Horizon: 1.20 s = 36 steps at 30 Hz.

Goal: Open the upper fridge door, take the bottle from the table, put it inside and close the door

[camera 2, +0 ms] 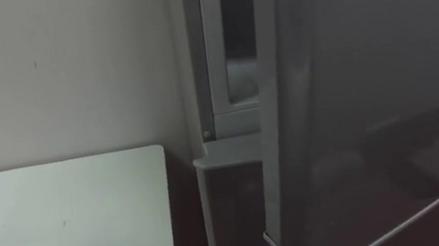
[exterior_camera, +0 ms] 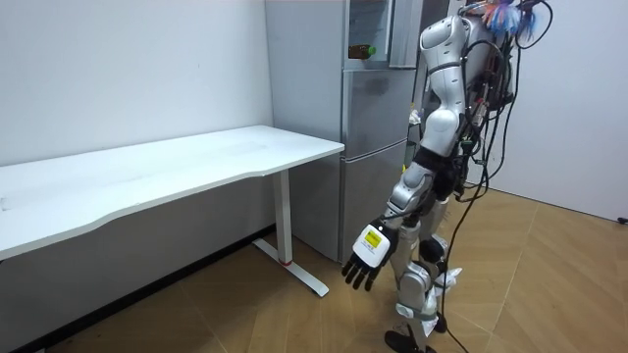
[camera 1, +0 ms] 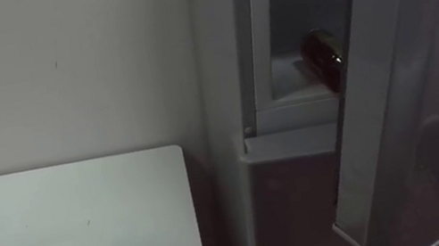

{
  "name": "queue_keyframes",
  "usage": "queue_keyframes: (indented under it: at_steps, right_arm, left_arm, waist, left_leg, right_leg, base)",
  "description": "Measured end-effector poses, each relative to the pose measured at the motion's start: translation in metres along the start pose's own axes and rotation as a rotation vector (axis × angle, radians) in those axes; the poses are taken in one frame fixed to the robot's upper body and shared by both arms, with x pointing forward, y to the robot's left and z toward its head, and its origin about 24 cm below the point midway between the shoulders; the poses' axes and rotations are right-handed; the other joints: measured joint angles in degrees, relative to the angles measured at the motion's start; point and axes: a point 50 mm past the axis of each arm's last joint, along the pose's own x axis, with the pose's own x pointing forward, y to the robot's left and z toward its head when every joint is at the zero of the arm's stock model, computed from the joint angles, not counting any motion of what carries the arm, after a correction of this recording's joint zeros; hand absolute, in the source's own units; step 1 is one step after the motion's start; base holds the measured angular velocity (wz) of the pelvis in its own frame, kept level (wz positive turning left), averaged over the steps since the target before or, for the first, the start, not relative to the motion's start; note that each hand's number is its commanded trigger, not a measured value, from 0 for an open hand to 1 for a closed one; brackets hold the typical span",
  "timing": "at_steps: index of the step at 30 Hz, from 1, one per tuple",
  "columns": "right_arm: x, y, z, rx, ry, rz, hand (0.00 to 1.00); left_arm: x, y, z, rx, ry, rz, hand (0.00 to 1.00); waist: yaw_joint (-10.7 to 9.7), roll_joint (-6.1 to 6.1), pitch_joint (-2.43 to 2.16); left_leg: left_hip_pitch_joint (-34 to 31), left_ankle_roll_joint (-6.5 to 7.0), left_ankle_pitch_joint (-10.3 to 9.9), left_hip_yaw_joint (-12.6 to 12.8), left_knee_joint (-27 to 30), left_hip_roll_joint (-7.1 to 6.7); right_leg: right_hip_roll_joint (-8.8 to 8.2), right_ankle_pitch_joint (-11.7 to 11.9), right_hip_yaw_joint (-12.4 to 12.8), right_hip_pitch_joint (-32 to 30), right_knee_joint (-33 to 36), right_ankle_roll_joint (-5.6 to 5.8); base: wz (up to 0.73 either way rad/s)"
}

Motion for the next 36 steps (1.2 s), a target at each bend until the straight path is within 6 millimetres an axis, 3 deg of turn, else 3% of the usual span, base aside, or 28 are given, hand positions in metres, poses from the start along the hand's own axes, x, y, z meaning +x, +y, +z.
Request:
queue_keyframes:
  at_steps: [4,11,15,22,28,32,36]
  right_arm:
    - [0.004,0.009,0.033,0.045,-0.157,-0.045,0.0]
    - [-0.001,0.015,0.097,0.067,-0.496,-0.159,0.0]
    - [-0.001,0.018,0.12,0.066,-0.632,-0.197,0.0]
    - [-0.006,0.026,0.124,0.037,-0.687,-0.196,0.0]
    - [-0.018,0.036,0.145,0.141,-0.781,-0.153,0.0]
    - [-0.023,0.045,0.162,0.23,-0.858,-0.112,0.0]
    - [-0.026,0.051,0.168,0.259,-0.882,-0.071,0.0]
  left_arm:
    - [0.0,0.0,0.002,-0.001,-0.009,0.0,0.0]
    - [0.001,-0.005,0.002,0.016,-0.001,-0.018,0.0]
    - [0.001,-0.006,-0.003,0.018,0.023,-0.025,0.0]
    - [0.001,-0.009,-0.004,0.041,0.032,-0.04,0.0]
    - [0.002,-0.01,0.0,0.039,0.013,-0.042,0.0]
    - [0.003,-0.01,0.004,0.036,-0.007,-0.043,0.0]
    - [0.003,-0.01,0.007,0.036,-0.014,-0.043,0.0]
  waist:
    - [0.0,0.01,0.07]
    - [1.7,0.18,0.15]
    - [2.5,-0.46,0.07]
    - [3.3,-1.95,-0.05]
    - [4.6,-1.72,0.11]
    - [4.8,-1.56,-0.07]
    - [4.8,-1.7,-0.01]
  left_leg:
    - [-0.3,0.01,0.0,0.0,-0.1,0.0]
    - [-0.2,0.0,0.0,-0.1,-0.2,-0.08]
    - [-0.3,0.0,0.0,-0.2,-0.2,-0.09]
    - [-0.4,-0.02,0.0,-0.8,-0.1,-0.08]
    - [-0.2,-0.02,0.0,-0.9,0.2,-0.05]
    - [0.0,-0.02,0.0,-1.4,0.2,0.05]
    - [0.0,-0.02,0.0,-2.4,0.4,0.01]
  right_leg:
    - [-0.01,-0.3,-0.4,-1.0,0.1,0.08]
    - [0.0,-0.4,-0.6,-0.9,0.4,0.04]
    - [-0.03,-0.5,-0.8,-0.8,0.2,0.05]
    - [-0.1,-0.5,-1.3,-0.8,0.5,-0.03]
    - [-0.14,-0.6,-1.6,-0.5,0.7,-0.08]
    - [-0.26,-0.6,-2.3,0.2,-0.1,-0.06]
    - [-0.77,-0.5,-3.3,1.0,-0.2,0.0]
  base:
    - [0.02]
    - [0.0]
    - [0.0]
    - [0.03]
    - [0.01]
    - [0.09]
    - [0.13]
